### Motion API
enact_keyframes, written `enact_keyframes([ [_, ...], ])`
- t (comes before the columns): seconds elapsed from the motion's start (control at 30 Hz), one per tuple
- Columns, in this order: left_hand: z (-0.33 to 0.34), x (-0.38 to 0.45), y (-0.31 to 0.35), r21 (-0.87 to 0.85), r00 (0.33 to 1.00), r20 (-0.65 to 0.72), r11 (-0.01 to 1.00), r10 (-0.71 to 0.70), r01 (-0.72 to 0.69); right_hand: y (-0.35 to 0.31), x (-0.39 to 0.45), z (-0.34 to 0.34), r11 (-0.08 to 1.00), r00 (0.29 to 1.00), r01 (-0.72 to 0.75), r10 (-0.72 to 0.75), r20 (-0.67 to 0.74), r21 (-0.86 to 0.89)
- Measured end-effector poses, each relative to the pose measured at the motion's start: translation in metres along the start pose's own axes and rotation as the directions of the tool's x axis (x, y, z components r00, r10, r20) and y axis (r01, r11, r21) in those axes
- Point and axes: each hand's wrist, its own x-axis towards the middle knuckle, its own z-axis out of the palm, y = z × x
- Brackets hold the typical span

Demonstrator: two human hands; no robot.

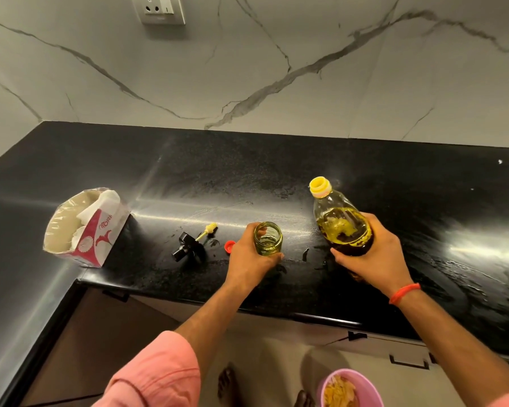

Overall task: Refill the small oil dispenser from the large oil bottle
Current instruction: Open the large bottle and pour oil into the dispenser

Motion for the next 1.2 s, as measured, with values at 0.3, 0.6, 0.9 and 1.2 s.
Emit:
enact_keyframes([
  [0.3,0.0,0.001,0.001,-0.007,1.0,0.001,1.0,0.01,-0.01,-0.004,0.01,-0.02,0.976,0.977,0.05,-0.004,0.214,-0.21],
  [0.6,-0.001,0.003,0.001,0.006,1.0,0.016,1.0,0.024,-0.024,-0.008,0.021,-0.029,0.89,0.941,0.136,0.022,0.339,-0.436],
  [0.9,-0.001,0.003,0.002,-0.008,0.999,0.027,1.0,0.028,-0.028,-0.014,0.029,-0.03,0.801,0.92,0.192,0.055,0.389,-0.567],
  [1.2,-0.003,0.002,0.002,-0.025,0.999,0.033,0.999,0.041,-0.04,-0.019,0.034,-0.032,0.74,0.908,0.217,0.085,0.409,-0.637],
])
